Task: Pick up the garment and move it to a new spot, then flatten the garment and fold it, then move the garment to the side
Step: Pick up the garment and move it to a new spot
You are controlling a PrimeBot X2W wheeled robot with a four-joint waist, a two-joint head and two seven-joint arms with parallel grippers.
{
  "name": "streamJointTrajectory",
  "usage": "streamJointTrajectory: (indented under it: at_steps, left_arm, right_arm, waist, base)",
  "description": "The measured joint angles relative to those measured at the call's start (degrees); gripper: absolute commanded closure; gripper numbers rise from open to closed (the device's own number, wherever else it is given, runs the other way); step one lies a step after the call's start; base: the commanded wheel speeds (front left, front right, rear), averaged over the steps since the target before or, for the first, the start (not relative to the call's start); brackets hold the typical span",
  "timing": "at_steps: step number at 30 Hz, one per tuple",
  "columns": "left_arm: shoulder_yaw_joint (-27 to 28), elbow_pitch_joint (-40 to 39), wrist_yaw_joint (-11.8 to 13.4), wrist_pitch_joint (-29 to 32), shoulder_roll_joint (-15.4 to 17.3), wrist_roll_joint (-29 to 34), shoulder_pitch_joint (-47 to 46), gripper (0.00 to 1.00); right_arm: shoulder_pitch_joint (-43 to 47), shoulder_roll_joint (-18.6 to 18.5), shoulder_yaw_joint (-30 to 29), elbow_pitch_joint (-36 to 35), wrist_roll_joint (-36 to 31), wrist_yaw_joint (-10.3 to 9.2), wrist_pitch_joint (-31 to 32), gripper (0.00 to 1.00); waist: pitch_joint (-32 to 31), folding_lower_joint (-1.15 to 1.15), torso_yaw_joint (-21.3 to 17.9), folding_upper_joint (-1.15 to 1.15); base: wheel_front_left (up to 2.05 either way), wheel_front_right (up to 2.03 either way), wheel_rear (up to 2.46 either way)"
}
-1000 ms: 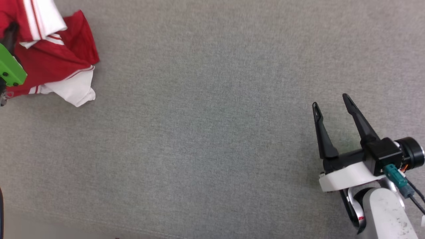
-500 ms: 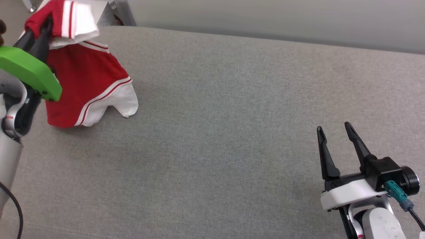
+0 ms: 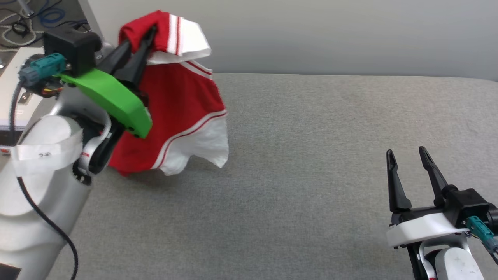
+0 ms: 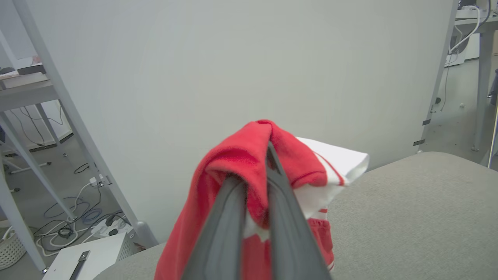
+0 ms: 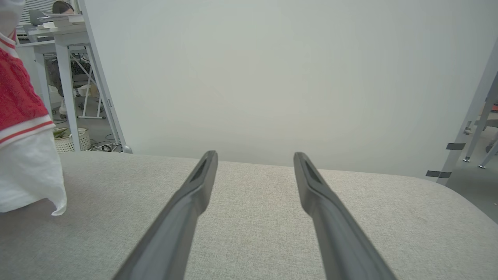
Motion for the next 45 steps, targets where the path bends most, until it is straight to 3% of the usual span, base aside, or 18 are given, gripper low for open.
streamJointTrajectory:
  at_steps: [6, 11, 19, 25, 26, 27, 35, 45]
  left_arm:
    - [-4.0, -2.7, -0.1, 1.6, -5.9, 0.2, -1.2, 1.0]
    - [-8.0, 0.1, -0.4, 2.2, -11.9, 0.9, -4.1, 1.0]
    - [-13.2, 14.0, -1.4, -1.2, -22.1, 2.6, -7.6, 1.0]
    - [-15.2, 27.3, -1.9, -5.6, -27.7, 3.5, -9.8, 1.0]
    - [-15.6, 29.6, -1.9, -6.0, -28.3, 3.6, -10.1, 0.57]
    - [-16.2, 31.7, -1.8, -6.2, -28.6, 4.0, -10.3, 0.0]
    - [-18.9, 41.6, -2.7, -10.3, -30.3, 3.8, -10.6, 0.0]
    - [-16.5, 43.1, -2.6, -16.9, -30.3, 1.1, -10.7, 0.0]
  right_arm:
    - [0.0, 0.0, -1.8, -1.1, -0.5, 0.0, 0.0, 0.0]
    - [-0.5, 0.0, -3.0, -2.2, -1.0, 0.0, 0.0, 0.0]
    - [-2.6, 0.0, -1.7, -2.5, -0.5, 0.0, 0.0, 0.0]
    - [-3.9, 0.0, -0.6, -2.0, 0.0, 0.0, 0.0, 0.0]
    - [-4.0, 0.0, -0.5, -1.9, 0.0, 0.0, 0.0, 0.0]
    - [-4.1, 0.0, -0.4, -1.8, 0.1, 0.0, 0.0, 0.0]
    - [-4.6, 0.0, -0.4, -0.8, 0.4, 0.0, 0.0, 0.0]
    - [-3.8, 0.0, -1.4, -0.7, -1.1, 0.0, 0.0, 0.0]
  waist:
    - [-0.3, 0.0, -4.1, 0.0]
    - [0.6, 0.0, -7.4, 0.0]
    - [5.4, 0.0, -11.5, 0.0]
    - [9.5, 0.0, -14.3, 0.0]
    - [10.1, 0.0, -14.8, 0.0]
    - [10.6, 0.0, -15.2, 0.0]
    - [12.4, 0.01, -16.1, 0.0]
    - [8.7, 0.01, -11.6, 0.0]
  base:
    - [0.0, 0.0, 0.0]
    - [0.0, 0.0, 0.0]
    - [0.0, 0.0, 0.0]
    - [0.0, 0.0, 0.0]
    - [0.0, 0.0, 0.0]
    - [0.0, 0.0, 0.0]
    - [0.0, 0.0, 0.0]
    - [0.0, 0.0, 0.0]
